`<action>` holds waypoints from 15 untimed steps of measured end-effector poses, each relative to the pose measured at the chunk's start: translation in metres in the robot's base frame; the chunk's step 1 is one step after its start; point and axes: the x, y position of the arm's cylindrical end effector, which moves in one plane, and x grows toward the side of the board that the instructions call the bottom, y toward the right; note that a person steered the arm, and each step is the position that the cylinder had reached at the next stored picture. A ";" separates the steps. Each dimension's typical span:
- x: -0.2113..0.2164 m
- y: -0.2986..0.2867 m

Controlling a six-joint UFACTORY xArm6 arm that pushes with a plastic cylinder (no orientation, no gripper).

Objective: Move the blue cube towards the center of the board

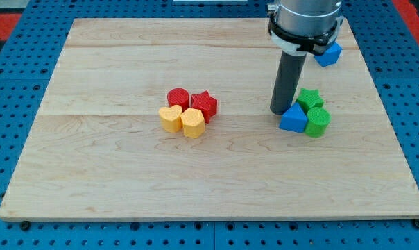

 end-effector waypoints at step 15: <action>-0.169 -0.023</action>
